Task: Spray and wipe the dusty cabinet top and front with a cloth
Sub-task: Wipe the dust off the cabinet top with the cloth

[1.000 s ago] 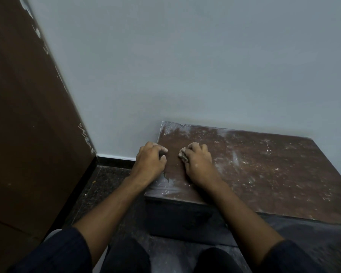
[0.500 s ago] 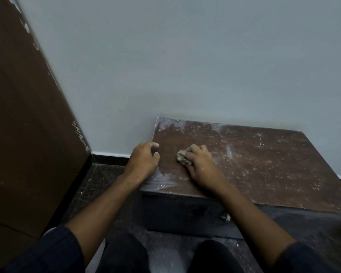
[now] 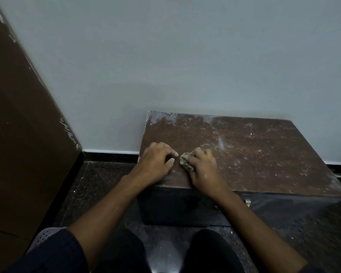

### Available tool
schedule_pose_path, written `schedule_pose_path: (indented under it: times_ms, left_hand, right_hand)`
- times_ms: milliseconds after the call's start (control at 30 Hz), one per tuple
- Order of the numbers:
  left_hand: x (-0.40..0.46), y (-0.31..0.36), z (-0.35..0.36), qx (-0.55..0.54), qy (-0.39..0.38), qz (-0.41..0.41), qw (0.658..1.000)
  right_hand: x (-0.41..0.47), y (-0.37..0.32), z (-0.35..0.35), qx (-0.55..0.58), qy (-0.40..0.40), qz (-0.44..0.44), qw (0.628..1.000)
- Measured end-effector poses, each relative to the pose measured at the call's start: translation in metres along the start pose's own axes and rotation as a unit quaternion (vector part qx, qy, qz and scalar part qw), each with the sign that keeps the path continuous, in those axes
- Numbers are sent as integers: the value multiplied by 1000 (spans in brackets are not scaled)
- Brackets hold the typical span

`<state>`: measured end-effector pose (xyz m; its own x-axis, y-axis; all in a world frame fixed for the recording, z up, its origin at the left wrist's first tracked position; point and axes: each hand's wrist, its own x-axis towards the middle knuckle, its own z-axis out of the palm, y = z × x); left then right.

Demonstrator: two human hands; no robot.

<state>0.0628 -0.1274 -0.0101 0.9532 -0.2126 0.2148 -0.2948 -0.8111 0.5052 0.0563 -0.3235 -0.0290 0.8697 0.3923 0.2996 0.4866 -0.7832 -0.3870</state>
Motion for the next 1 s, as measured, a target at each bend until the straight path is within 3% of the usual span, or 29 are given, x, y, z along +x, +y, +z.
schedule_pose_path:
  times_ms: [100,267,367,433,567,733,900,1000]
  left_hand:
    - [-4,3,3,-3,-5,10,1000]
    - [-7,6,5,-1,-2,10,1000]
    - [-9,8,6,-9,-4,14,1000]
    - [-10,8,6,-15,-5,18,1000]
    - [-10,9,5,-6,-3,23,1000]
    - [-10,9,9,-21,-9,32,999]
    - [-9,7,4,-6,6,38,999]
    - [-11,7,-1,-9,5,34,999]
  right_hand:
    - [-18,2,-2,17,-37,-53,998]
    - [-9,15,-5,-22,42,63,997]
    - [-30,-4,-2,15,-9,-26,1000]
    - [-35,7,-8,12,-21,-38,999]
    - [-19,26,-13,-23,50,99,994]
    - [-35,-6,-4,2,2,0,1000]
    - [-6,3,-6,-17,34,103,994]
    - [-14,-17,2,11,9,39,999]
